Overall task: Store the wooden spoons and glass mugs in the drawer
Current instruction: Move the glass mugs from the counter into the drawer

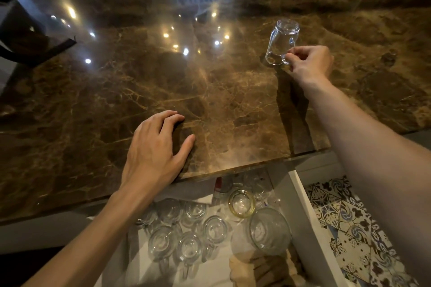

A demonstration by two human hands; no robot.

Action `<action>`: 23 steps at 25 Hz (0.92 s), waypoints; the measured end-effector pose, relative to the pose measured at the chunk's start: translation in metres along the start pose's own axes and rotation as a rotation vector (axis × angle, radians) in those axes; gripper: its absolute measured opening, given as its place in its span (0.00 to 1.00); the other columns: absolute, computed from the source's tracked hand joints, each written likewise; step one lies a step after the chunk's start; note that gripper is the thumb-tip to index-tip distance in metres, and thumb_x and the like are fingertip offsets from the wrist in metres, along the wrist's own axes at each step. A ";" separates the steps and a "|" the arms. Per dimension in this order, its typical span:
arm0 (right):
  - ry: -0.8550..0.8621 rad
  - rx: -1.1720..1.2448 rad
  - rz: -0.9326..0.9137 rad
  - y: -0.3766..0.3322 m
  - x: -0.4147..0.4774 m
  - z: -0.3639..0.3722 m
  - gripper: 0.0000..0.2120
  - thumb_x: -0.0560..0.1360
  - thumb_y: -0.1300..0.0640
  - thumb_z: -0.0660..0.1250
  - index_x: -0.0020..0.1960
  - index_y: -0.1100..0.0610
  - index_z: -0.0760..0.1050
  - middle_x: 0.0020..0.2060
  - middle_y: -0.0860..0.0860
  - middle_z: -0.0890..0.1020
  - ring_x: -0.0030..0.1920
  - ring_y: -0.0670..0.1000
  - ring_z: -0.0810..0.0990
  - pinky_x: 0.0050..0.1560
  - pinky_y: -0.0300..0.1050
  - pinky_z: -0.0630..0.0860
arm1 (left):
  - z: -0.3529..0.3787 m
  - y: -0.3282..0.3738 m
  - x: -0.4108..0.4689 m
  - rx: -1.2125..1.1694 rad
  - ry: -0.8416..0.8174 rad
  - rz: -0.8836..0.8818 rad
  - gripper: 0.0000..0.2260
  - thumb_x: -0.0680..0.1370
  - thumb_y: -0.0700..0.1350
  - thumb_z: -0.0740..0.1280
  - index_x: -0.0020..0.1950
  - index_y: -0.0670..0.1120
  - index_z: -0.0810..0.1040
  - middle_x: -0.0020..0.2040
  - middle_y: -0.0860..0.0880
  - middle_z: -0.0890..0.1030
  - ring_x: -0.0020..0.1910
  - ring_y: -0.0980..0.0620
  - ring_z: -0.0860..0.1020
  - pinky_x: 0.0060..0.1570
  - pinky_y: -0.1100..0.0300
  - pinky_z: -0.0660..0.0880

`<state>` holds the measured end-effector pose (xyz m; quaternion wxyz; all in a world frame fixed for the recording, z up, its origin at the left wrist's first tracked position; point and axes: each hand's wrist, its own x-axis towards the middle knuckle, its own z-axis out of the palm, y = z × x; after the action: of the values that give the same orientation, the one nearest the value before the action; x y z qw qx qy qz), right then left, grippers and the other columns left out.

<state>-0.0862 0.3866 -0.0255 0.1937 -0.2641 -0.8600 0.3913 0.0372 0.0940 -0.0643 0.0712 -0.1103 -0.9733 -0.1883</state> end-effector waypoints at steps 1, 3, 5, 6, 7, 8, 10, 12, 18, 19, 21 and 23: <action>0.000 0.005 -0.005 0.000 -0.003 -0.001 0.09 0.73 0.55 0.70 0.53 0.54 0.82 0.49 0.49 0.84 0.51 0.47 0.81 0.56 0.47 0.78 | 0.000 0.000 0.000 0.000 0.000 0.002 0.22 0.76 0.55 0.64 0.65 0.45 0.72 0.65 0.47 0.73 0.65 0.48 0.69 0.67 0.53 0.62; -0.010 0.025 -0.026 0.000 -0.010 -0.005 0.10 0.73 0.55 0.70 0.54 0.54 0.82 0.48 0.49 0.84 0.50 0.47 0.81 0.55 0.47 0.79 | 0.001 -0.001 0.000 0.012 -0.003 0.010 0.22 0.76 0.55 0.63 0.66 0.45 0.72 0.65 0.46 0.72 0.66 0.47 0.69 0.67 0.52 0.61; -0.045 0.060 -0.067 -0.001 -0.020 -0.011 0.10 0.73 0.54 0.71 0.54 0.54 0.82 0.48 0.49 0.84 0.49 0.47 0.82 0.55 0.48 0.79 | 0.001 -0.001 0.001 0.053 -0.017 0.022 0.22 0.77 0.56 0.61 0.67 0.45 0.70 0.66 0.46 0.71 0.66 0.47 0.67 0.68 0.51 0.59; -0.072 0.092 -0.086 -0.002 -0.028 -0.016 0.10 0.73 0.55 0.71 0.54 0.54 0.82 0.48 0.50 0.84 0.49 0.47 0.82 0.54 0.48 0.79 | 0.001 -0.001 0.000 0.075 -0.023 0.029 0.23 0.77 0.56 0.60 0.68 0.46 0.69 0.66 0.46 0.70 0.67 0.47 0.66 0.69 0.51 0.58; -0.103 0.133 -0.101 -0.003 -0.037 -0.020 0.10 0.73 0.55 0.71 0.53 0.55 0.82 0.47 0.51 0.85 0.48 0.48 0.83 0.54 0.49 0.79 | 0.001 0.000 0.000 0.091 -0.029 0.033 0.23 0.78 0.57 0.59 0.68 0.46 0.69 0.67 0.46 0.69 0.67 0.47 0.66 0.69 0.52 0.57; -0.135 0.182 -0.115 -0.004 -0.047 -0.026 0.09 0.73 0.56 0.71 0.53 0.55 0.82 0.46 0.51 0.85 0.47 0.49 0.83 0.53 0.50 0.80 | 0.002 0.000 0.000 0.101 -0.032 0.035 0.23 0.78 0.57 0.58 0.69 0.47 0.68 0.67 0.46 0.68 0.68 0.47 0.65 0.69 0.52 0.56; -0.199 0.290 -0.148 -0.007 -0.072 -0.036 0.08 0.72 0.57 0.71 0.51 0.55 0.82 0.43 0.50 0.85 0.45 0.48 0.84 0.50 0.46 0.81 | 0.002 0.000 -0.001 0.104 -0.027 0.040 0.22 0.78 0.57 0.57 0.69 0.47 0.67 0.68 0.46 0.67 0.68 0.47 0.64 0.69 0.52 0.55; -0.259 0.384 -0.172 -0.010 -0.100 -0.045 0.06 0.72 0.59 0.72 0.49 0.55 0.82 0.41 0.48 0.84 0.42 0.44 0.83 0.46 0.40 0.80 | 0.001 -0.001 -0.002 0.108 -0.020 0.051 0.22 0.79 0.57 0.56 0.69 0.47 0.66 0.68 0.46 0.67 0.69 0.47 0.63 0.69 0.52 0.54; -0.356 0.432 -0.195 -0.012 -0.180 -0.063 0.05 0.70 0.61 0.73 0.47 0.57 0.82 0.42 0.52 0.85 0.44 0.49 0.83 0.50 0.44 0.80 | 0.006 -0.006 -0.003 0.143 -0.006 0.094 0.22 0.79 0.57 0.54 0.69 0.46 0.65 0.68 0.46 0.66 0.68 0.46 0.62 0.68 0.51 0.53; -0.377 0.445 -0.188 -0.011 -0.192 -0.066 0.06 0.70 0.61 0.73 0.47 0.58 0.82 0.43 0.53 0.85 0.46 0.51 0.83 0.51 0.46 0.80 | 0.006 -0.007 -0.003 0.158 -0.010 0.102 0.23 0.79 0.57 0.53 0.69 0.46 0.65 0.68 0.45 0.66 0.68 0.45 0.62 0.68 0.51 0.53; -0.436 0.457 -0.193 -0.009 -0.218 -0.071 0.05 0.70 0.60 0.73 0.46 0.57 0.82 0.44 0.53 0.85 0.48 0.52 0.84 0.53 0.48 0.80 | 0.007 -0.008 -0.004 0.188 -0.017 0.119 0.23 0.79 0.57 0.52 0.70 0.46 0.64 0.69 0.45 0.65 0.68 0.45 0.62 0.68 0.50 0.54; -0.508 0.421 -0.236 -0.007 -0.242 -0.075 0.05 0.70 0.59 0.72 0.46 0.53 0.82 0.43 0.49 0.85 0.47 0.49 0.84 0.52 0.45 0.80 | 0.008 -0.010 -0.003 0.188 -0.023 0.128 0.24 0.79 0.57 0.52 0.70 0.45 0.63 0.69 0.44 0.65 0.69 0.44 0.61 0.69 0.50 0.54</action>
<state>0.1422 0.2796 -0.0042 0.0675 -0.0111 -0.8059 0.5881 0.0374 0.0874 -0.0753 0.0819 -0.1674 -0.9784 -0.0900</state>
